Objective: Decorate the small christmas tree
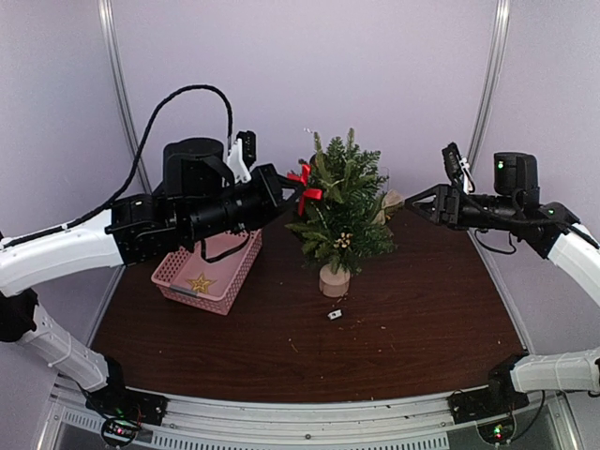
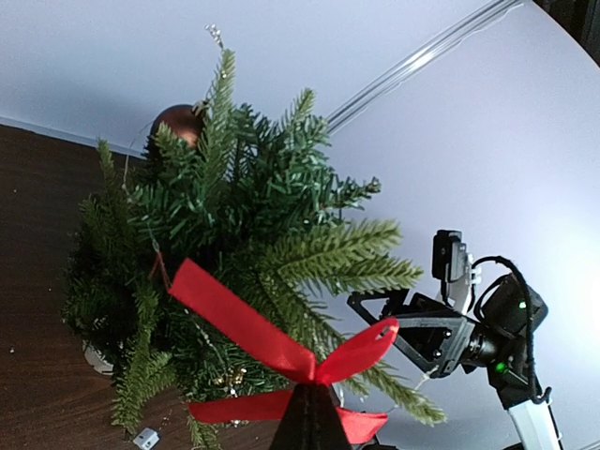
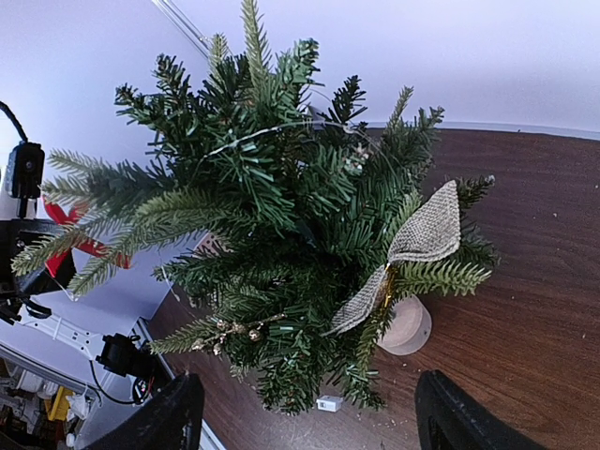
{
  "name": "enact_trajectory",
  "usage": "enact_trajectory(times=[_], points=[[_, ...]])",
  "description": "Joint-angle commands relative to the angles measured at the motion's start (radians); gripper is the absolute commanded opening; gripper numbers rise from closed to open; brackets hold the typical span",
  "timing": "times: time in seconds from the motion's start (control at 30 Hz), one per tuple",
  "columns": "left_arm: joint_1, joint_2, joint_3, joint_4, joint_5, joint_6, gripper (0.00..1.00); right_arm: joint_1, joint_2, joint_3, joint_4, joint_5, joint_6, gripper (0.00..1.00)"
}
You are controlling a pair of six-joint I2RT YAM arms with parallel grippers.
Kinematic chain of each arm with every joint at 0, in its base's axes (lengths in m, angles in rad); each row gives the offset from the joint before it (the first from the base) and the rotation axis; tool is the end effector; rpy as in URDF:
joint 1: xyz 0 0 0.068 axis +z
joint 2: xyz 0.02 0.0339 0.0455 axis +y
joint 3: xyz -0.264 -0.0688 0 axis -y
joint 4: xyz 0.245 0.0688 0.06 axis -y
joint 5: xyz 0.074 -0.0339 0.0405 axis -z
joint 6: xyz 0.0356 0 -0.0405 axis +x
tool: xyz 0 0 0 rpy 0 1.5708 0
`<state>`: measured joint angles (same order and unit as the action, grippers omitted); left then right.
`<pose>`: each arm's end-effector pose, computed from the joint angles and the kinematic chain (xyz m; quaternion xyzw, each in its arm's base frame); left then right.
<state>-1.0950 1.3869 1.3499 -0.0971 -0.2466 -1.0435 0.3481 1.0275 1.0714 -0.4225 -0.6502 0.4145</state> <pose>0.1572 -0.2861 0.4094 -0.0617 0.7490 -0.5282 0.3952 0.2002 0.0956 0.3724 -0.1532 0.7897 0.4433 0.3954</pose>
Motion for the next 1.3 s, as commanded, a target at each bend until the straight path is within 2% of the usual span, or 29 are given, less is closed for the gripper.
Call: enact_trajectory(times=[0.0,0.5,0.8,1.27], points=[[-0.002,0.042,-0.005,0.049,-0.013,-0.038,0.00,-0.004,-0.004,-0.004,0.019,0.011,-0.009,0.81],[0.048,0.090,-0.027,-0.024,-0.028,-0.184,0.00,-0.004,-0.006,-0.005,0.010,0.017,-0.019,0.81],[0.064,0.101,-0.070,-0.014,-0.012,-0.254,0.00,-0.004,-0.006,-0.008,0.009,0.017,-0.020,0.81],[0.092,0.151,-0.021,-0.061,-0.022,-0.239,0.00,-0.004,-0.003,-0.009,0.014,0.017,-0.014,0.81]])
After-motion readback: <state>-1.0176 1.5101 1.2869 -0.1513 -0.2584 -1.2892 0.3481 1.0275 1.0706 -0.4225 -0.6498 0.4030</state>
